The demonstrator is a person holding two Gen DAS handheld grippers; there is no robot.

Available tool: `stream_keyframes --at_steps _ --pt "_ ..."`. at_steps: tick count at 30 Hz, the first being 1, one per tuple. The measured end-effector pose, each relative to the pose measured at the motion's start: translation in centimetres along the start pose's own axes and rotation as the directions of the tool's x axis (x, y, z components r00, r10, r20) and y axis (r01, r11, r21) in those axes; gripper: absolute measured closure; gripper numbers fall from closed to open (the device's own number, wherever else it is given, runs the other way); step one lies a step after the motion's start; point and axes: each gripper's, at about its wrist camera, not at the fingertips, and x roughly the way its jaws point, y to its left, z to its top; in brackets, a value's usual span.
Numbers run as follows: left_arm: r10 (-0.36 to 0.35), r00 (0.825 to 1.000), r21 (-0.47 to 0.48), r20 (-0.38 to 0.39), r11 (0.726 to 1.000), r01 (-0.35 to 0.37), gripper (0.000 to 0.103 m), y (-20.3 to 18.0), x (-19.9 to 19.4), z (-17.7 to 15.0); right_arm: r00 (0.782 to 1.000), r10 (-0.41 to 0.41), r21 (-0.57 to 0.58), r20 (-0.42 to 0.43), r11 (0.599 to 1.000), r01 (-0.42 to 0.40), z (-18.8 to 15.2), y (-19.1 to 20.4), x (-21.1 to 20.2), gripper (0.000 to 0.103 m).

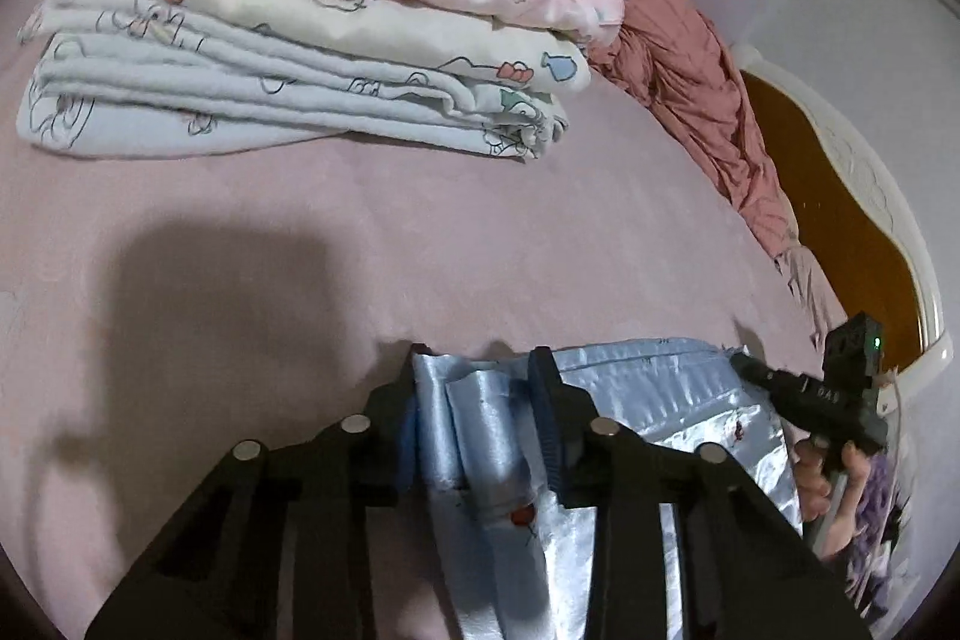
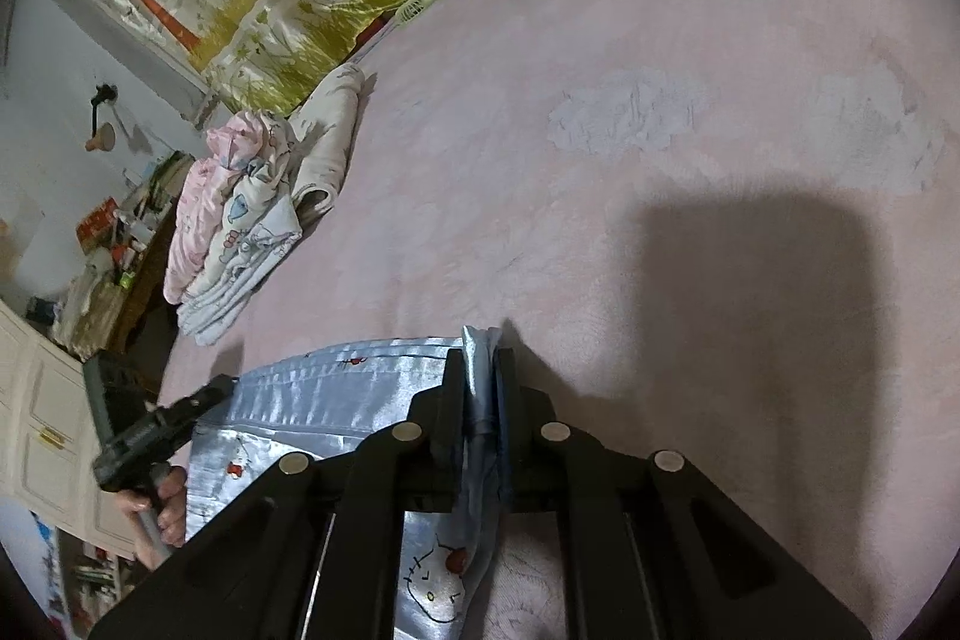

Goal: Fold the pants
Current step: 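Lower both grippers onto the waistband end of the pants and close, then lift the waistband end with both grippers and fold it toward the cuffs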

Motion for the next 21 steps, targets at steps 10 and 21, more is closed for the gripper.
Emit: stream_keyframes --at_steps 10,21 --pt "-0.142 0.989 -0.085 0.038 0.986 0.145 0.066 2.3 -0.9 -0.3 0.991 0.132 0.068 0.012 0.989 -0.133 0.0 -0.3 0.5 0.061" --pt "-0.157 0.985 -0.059 0.07 0.985 0.161 0.1 2.0 -1.6 -0.6 0.992 0.11 0.087 0.056 0.99 -0.115 0.3 -0.7 0.7 0.098"
